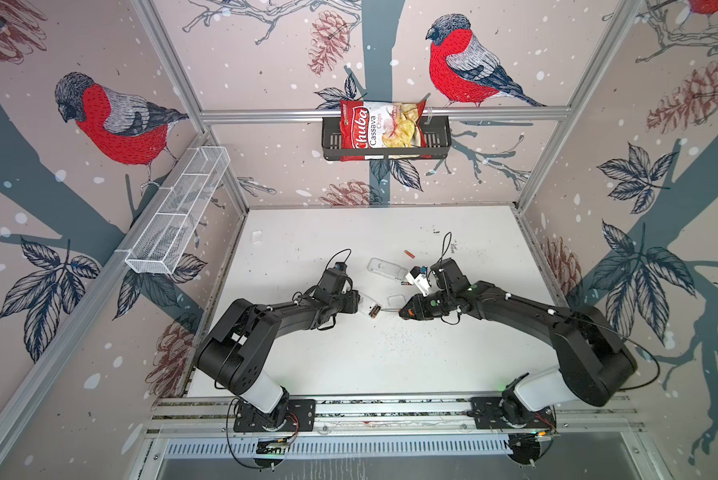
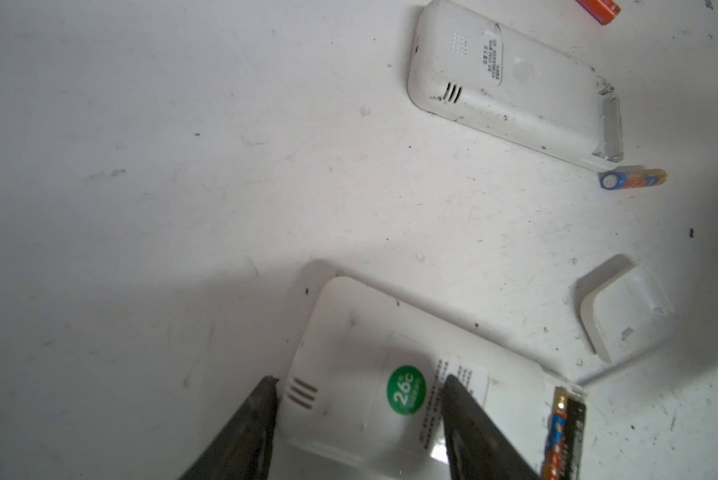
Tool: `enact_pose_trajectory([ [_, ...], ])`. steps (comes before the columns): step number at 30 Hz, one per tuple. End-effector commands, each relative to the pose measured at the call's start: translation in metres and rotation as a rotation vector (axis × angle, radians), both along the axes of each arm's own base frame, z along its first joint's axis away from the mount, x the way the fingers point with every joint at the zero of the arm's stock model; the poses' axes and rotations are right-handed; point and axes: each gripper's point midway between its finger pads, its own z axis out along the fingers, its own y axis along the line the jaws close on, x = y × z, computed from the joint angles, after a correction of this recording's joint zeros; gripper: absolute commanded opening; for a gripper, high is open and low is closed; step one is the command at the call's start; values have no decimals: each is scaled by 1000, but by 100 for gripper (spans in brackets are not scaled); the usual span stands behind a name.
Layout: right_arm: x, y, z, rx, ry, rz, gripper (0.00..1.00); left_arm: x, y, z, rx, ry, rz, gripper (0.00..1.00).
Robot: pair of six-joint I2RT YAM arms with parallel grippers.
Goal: Unload the batteries from the remote control
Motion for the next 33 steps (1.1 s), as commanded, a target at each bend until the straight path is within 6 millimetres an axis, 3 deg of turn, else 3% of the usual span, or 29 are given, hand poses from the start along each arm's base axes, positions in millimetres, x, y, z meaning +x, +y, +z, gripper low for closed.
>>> enact_pose_trajectory([
  [1, 1, 1, 0, 2, -19, 13, 0, -19, 3, -14, 10, 81, -24, 57],
  [11, -1, 6, -2, 0, -15, 17, 0, -25, -1, -12, -18, 86, -37, 52],
  [33, 3, 15, -14, -3, -5, 17, 0, -31, -6, -17, -18, 96, -51, 50],
])
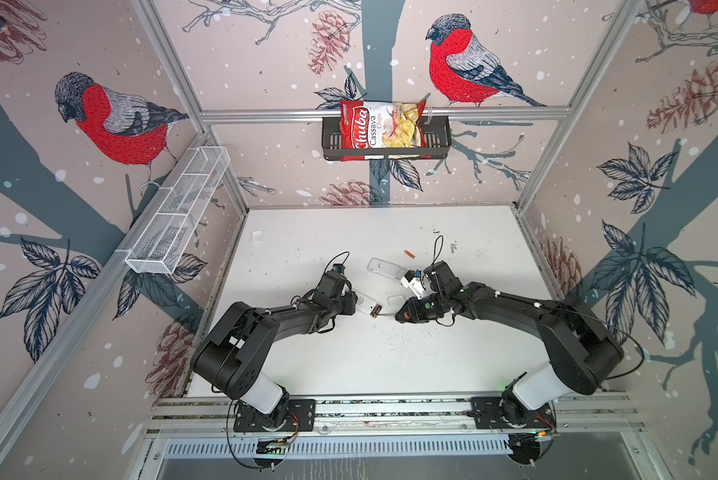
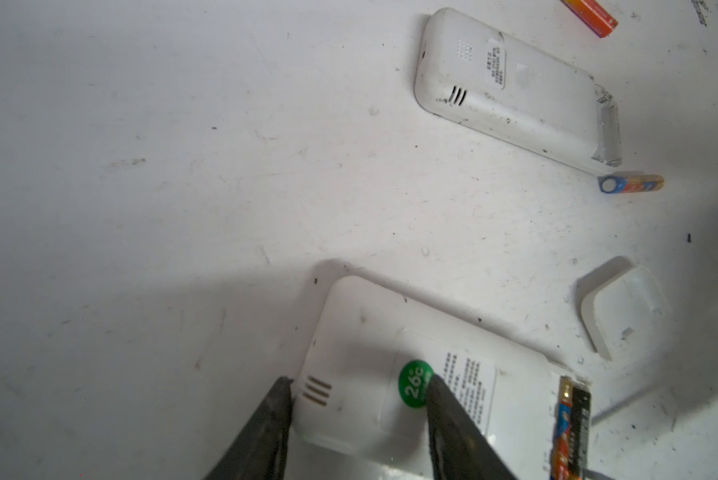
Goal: Unload the batteries from the remote control
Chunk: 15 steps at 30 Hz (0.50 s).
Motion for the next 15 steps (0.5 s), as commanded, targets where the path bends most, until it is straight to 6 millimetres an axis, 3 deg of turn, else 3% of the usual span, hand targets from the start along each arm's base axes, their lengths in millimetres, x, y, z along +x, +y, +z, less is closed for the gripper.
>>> enact_pose_trajectory([
  [1, 6, 5, 5, 24, -27, -10, 0, -27, -8, -17, -6, 110, -73, 50],
  [15, 11, 8, 0, 50, -26, -44, 0, -32, -8, -19, -12, 116, -77, 48],
])
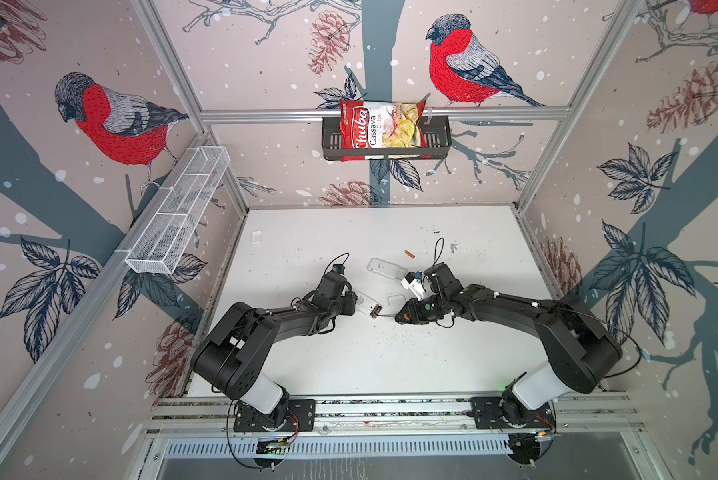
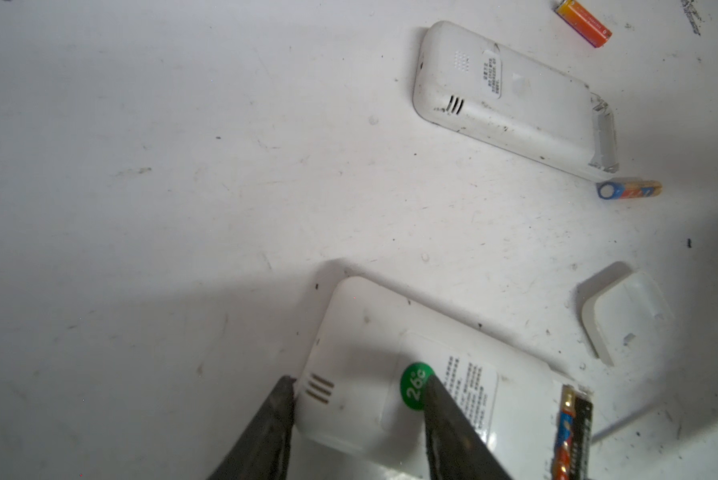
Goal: Unload the batteries from the remote control
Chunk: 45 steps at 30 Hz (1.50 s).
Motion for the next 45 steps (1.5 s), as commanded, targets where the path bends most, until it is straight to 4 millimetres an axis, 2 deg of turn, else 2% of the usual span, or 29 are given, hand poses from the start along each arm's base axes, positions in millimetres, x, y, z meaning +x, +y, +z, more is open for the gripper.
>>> enact_pose_trajectory([
  [1, 14, 8, 6, 38, -65, -23, 0, -33, -8, -20, -14, 142, -81, 48],
  [14, 21, 6, 27, 102, -108, -57, 0, -32, -8, -19, -13, 140, -82, 47],
  [21, 17, 3, 14, 81, -84, -58, 0, -33, -8, -19, -12, 141, -82, 47],
  [31, 14, -3, 20, 69, -93, -54, 0, -33, -7, -19, -10, 140, -79, 46],
  [45, 4, -6, 7, 51, -66, -45, 0, -31, -6, -18, 2, 134, -74, 46],
])
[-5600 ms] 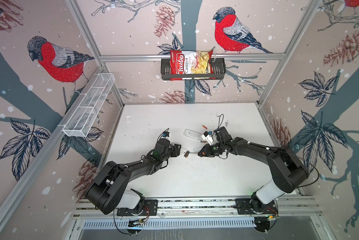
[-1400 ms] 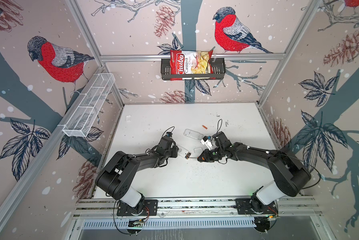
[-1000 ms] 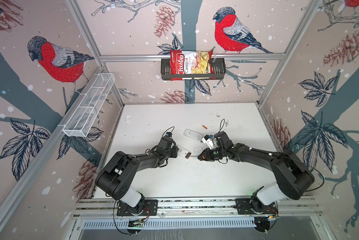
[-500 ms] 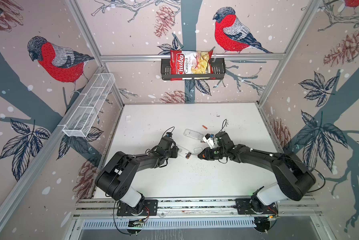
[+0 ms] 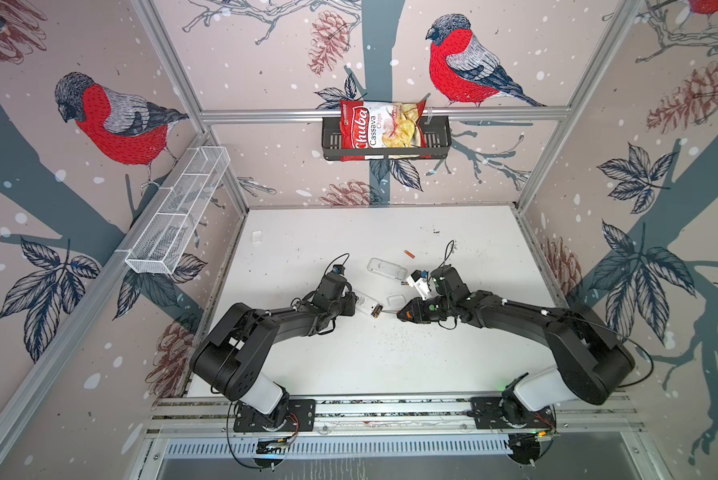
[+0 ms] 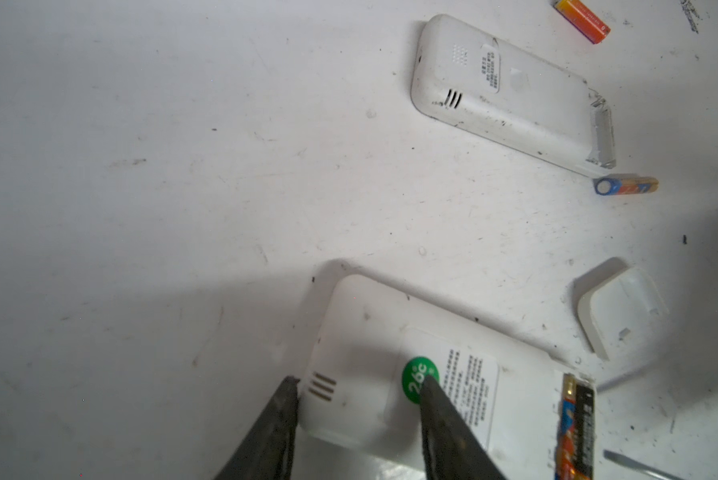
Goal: Unload the batteries from the remote control
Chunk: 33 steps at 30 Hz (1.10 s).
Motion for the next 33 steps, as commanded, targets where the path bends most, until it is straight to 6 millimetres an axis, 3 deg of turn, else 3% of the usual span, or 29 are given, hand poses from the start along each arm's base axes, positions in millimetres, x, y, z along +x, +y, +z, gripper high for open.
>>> enact_pose_trajectory([
  [1, 0, 0, -3, -3, -12, 10, 0, -28, -5, -18, 3, 125, -72, 46],
  [16, 4, 5, -7, 0, -6, 5, 0, -29, -5, -16, 2, 124, -74, 46],
  [25, 3, -1, 9, -7, -39, 5, 0, -30, -5, -17, -2, 123, -73, 45],
  [33, -2, -5, -1, -26, -17, 7, 0, -30, -5, -17, -2, 122, -72, 45],
])
